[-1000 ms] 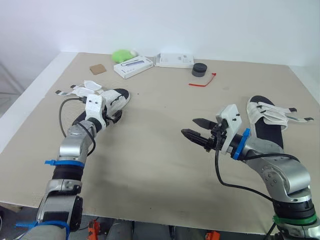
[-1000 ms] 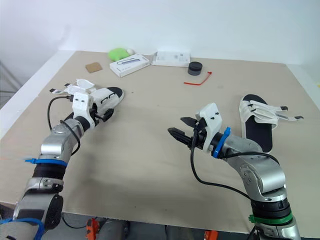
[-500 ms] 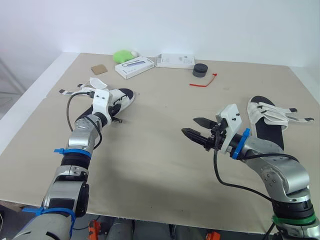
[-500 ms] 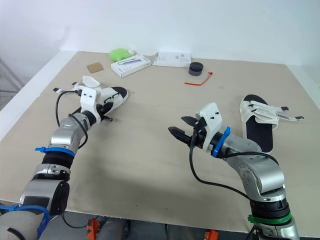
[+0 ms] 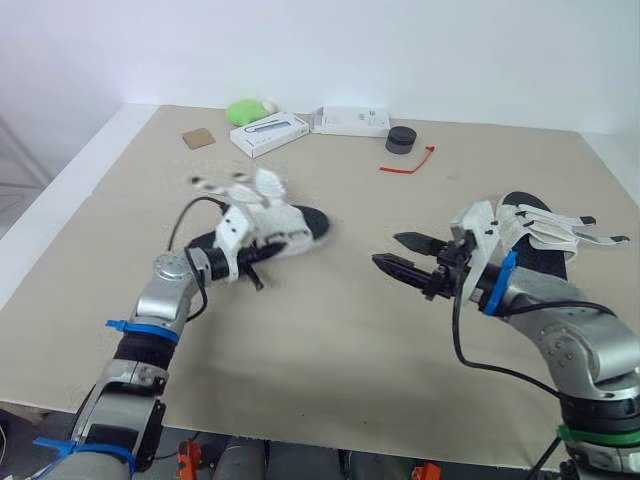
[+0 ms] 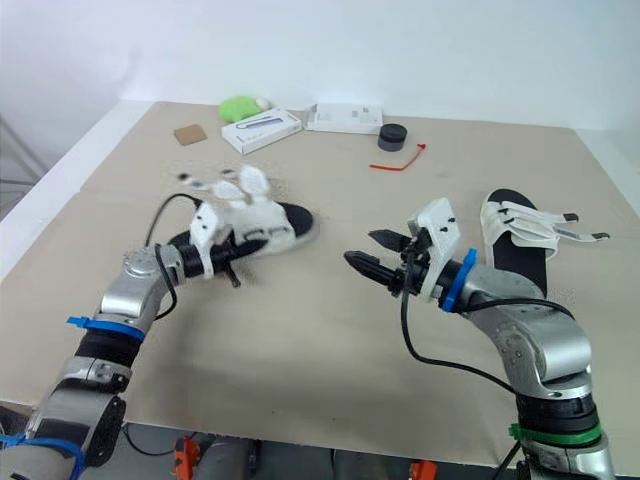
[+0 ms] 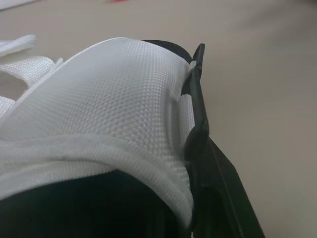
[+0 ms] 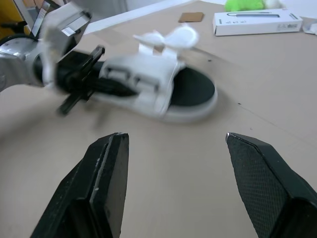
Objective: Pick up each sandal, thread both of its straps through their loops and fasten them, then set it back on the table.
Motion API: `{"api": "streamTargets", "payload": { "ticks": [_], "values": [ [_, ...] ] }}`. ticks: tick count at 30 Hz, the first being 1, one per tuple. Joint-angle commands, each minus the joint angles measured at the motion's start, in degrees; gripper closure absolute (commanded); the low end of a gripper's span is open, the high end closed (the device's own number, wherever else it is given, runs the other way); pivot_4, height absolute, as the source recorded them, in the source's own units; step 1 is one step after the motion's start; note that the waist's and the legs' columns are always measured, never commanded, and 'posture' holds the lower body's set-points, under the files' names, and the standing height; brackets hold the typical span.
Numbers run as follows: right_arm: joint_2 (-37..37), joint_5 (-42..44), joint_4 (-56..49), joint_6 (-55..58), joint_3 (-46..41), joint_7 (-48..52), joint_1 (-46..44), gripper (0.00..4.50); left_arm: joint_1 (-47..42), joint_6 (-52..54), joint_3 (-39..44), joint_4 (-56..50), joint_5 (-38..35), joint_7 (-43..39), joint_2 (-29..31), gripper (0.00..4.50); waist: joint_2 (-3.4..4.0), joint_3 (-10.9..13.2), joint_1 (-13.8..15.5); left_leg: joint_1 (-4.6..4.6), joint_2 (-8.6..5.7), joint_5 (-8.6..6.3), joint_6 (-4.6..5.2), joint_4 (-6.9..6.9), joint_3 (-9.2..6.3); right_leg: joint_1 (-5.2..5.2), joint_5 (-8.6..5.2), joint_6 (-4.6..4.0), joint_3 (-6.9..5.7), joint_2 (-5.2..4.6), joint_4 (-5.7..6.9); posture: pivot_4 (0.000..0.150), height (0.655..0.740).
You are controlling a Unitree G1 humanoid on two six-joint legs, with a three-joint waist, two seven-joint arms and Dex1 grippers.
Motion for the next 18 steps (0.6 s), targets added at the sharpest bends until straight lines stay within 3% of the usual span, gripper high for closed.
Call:
{"api": "streamTargets", "payload": {
  "ticks": [1, 7, 13, 18],
  "values": [
    [-3.80, 2.96, 0.21, 2.19, -3.10, 3.83, -0.25, 1.09, -0.34, -0.07, -2.84, -4.56, -3.71, -12.10, 1.89, 4.48, 0.00, 0.00, -0.02, 0.00, 0.02, 0.00, 0.00, 0.00, 0.00, -0.01, 0.00, -0.01, 0.00, 0.01, 0.00, 0.150, 0.7400],
    [-10.41, 5.49, 4.16, 6.48, -4.75, 9.01, -0.77, 1.09, -2.20, -0.64, -6.88, -1.60, -3.17, -20.24, 0.51, 4.48, 0.00, 0.00, -0.06, 0.02, 0.09, 0.01, 0.02, 0.01, 0.06, -0.03, -0.14, 0.22, -0.01, 0.04, 0.00, 0.150, 0.7400],
    [-12.11, 2.57, 9.79, 5.50, -1.69, 11.91, -3.49, 1.09, -1.39, -2.06, -8.25, 0.92, -0.47, -18.61, -1.86, 4.48, 0.03, -0.02, -0.09, 0.02, 0.08, 0.02, 0.04, 0.05, 0.09, -0.02, -0.14, 0.29, 0.00, 0.03, 0.00, 0.150, 0.7400],
    [-11.40, 1.48, 18.63, 6.86, 2.76, 16.64, -11.79, 1.09, 0.88, 2.93, -7.58, -1.32, -0.34, -13.17, -3.73, 4.48, 0.11, -0.06, -0.11, 0.05, 0.07, 0.05, 0.09, 0.10, 0.12, 0.00, -0.09, 0.35, 0.01, 0.01, 0.00, 0.150, 0.7400]
  ]
}}
